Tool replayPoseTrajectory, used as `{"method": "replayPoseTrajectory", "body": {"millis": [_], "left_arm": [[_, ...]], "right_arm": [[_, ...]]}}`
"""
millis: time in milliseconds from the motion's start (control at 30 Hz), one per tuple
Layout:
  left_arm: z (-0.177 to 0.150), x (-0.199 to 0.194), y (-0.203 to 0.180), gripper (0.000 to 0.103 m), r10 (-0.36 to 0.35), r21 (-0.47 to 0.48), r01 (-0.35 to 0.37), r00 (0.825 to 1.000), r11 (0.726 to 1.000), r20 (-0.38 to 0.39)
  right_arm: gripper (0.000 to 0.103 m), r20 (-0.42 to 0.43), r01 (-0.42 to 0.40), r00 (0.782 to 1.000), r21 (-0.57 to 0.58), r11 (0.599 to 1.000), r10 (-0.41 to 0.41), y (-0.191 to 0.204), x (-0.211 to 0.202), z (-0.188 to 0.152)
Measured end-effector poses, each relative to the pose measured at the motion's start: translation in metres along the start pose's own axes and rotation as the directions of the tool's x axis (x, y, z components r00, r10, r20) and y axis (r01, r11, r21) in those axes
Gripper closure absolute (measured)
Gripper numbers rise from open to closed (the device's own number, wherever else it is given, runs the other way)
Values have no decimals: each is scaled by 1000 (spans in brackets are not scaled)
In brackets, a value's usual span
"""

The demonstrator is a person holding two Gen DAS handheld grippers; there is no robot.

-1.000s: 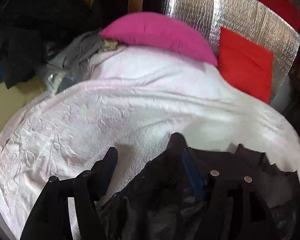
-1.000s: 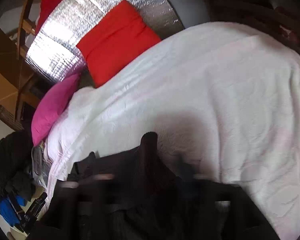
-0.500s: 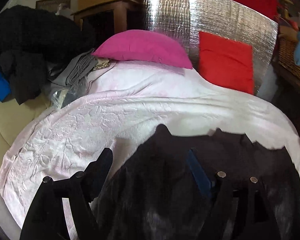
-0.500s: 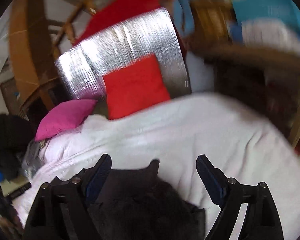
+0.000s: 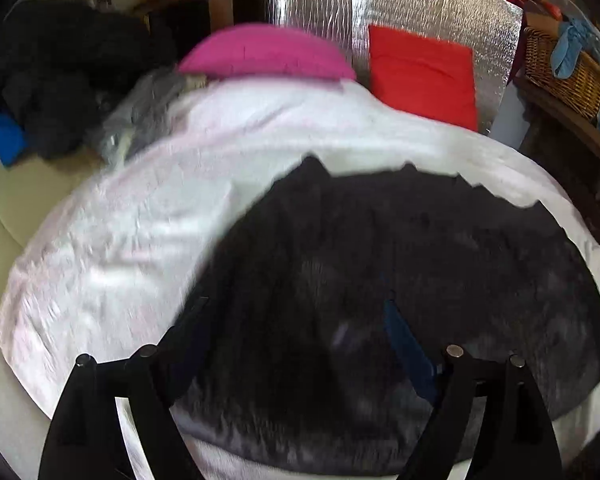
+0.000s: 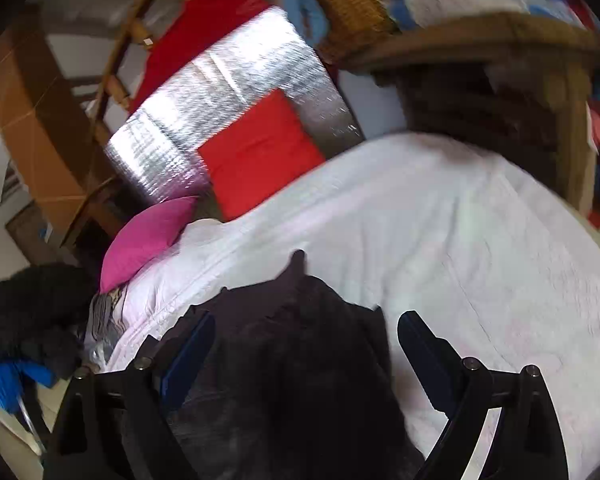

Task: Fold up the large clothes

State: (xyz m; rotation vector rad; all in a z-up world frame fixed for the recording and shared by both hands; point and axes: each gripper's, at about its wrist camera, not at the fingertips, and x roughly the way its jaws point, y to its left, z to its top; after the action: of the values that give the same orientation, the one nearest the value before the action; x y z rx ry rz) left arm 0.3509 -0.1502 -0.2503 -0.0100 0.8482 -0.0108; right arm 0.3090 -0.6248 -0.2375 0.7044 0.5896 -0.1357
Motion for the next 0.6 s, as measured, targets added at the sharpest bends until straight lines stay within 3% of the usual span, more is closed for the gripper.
{"method": "replayPoseTrajectory", "body": {"millis": [167, 300, 400, 467, 500, 600], "left_arm": [[-7, 5, 17, 17, 53, -33, -54, 998, 998, -36], [-7, 19, 30, 17, 77, -80, -84, 993, 993, -85], [-7, 32, 37, 17, 105, -96, -118, 986, 988, -132], [-7, 37, 42, 17, 69, -125, -87, 987, 988, -147], [-7, 38, 44, 17, 60, -131, -80, 987, 988, -148], [-9, 41, 46, 15, 48, -127, -66, 988, 990, -145]], "right_arm": [[9, -130, -11, 991, 87, 996, 23, -29, 23, -4], [9, -219, -13, 975, 78, 997, 30, -37, 44, -11], [10, -265, -55, 961, 99, 994, 79, -41, 58, -16], [14, -311, -84, 944, 112, 990, 115, -40, 67, -23], [22, -335, -90, 935, 104, 991, 120, -38, 70, -28], [42, -362, -19, 932, -32, 999, 6, -23, 79, -40]]}}
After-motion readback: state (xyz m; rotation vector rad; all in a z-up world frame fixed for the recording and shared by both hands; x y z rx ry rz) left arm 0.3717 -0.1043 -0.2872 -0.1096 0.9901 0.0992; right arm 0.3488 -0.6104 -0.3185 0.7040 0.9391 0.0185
